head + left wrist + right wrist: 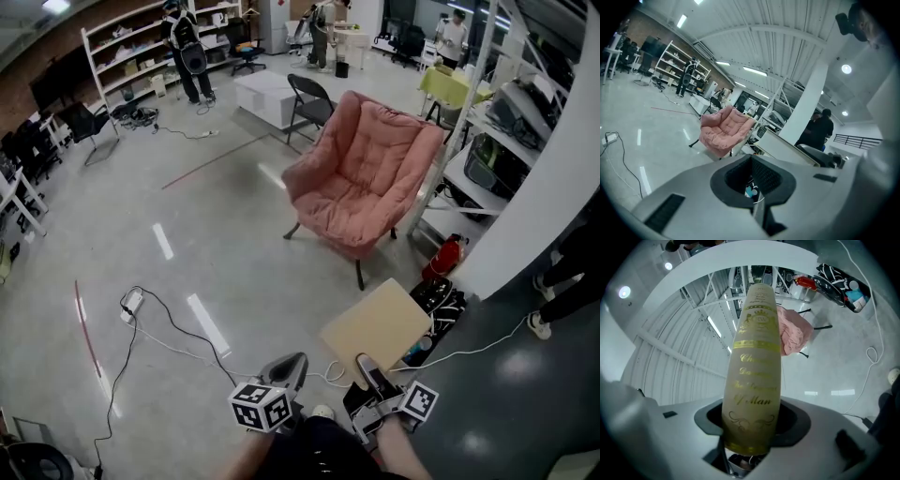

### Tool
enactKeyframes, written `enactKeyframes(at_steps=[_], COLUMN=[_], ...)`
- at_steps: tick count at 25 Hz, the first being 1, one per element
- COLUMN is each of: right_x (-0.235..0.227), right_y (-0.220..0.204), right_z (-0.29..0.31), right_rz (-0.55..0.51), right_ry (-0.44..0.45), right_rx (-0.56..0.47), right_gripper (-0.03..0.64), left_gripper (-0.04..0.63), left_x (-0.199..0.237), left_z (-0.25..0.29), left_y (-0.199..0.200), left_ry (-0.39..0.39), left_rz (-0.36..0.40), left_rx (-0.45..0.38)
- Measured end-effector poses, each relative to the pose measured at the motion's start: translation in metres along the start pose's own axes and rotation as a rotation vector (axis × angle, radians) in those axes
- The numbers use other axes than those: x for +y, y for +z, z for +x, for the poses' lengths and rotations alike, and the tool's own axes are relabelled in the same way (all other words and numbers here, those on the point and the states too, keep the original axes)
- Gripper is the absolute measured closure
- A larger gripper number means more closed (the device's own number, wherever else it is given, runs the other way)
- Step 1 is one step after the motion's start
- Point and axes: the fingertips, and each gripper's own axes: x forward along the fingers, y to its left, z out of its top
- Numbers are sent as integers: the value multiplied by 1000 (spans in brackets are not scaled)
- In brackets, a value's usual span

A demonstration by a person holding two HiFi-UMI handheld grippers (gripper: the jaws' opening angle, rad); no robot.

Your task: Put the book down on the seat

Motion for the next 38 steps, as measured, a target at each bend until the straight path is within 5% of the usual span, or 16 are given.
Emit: enactKeyframes(at_steps=[16, 38], right_x=[-8, -12], right_y=[32, 92], right_z=[27, 200], right_rz=[7, 65], right_ry=[-13, -1], right_rx=[75, 25], right_gripper=[392, 391], left_gripper=[586, 586], left_x=[0, 106], left_z=[33, 134], left_y=[7, 138], left_ry=[42, -9], left_rz=[-30, -31], left_rx=[-45, -51])
